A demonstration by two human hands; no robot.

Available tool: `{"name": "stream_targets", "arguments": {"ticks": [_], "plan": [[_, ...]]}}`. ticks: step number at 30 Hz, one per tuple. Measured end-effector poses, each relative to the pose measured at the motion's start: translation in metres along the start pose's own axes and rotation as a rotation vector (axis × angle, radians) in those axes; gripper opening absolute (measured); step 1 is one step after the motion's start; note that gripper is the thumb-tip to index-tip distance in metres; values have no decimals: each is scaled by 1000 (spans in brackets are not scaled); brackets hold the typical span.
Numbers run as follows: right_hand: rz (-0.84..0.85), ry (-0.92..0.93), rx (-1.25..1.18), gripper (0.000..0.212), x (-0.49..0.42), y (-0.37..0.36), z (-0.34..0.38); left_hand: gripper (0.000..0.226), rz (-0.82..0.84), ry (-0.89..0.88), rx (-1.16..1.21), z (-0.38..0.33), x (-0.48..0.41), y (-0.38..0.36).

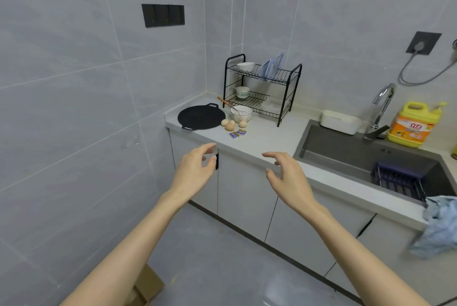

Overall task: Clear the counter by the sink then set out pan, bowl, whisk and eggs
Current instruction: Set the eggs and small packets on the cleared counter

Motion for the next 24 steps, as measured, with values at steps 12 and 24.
{"name": "stream_targets", "arguments": {"ticks": [12,24], "plan": [[17,-187,-18,36,-175,-67,-84,39,186,93,25,103,-196,-88],[219,-211,-38,40,-340,-171,-186,47,289,204,-47,183,-328,-200]]}}
Point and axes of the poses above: each hand's wrist, its own x-axis away from the middle knuckle, its own y-axis out of the back of the hand, z = x × y, the point moved 6 cm from there along -x, towards the middle knuckle, and after that the axes turned 4 degrees about -y, right-handed, at the moved point
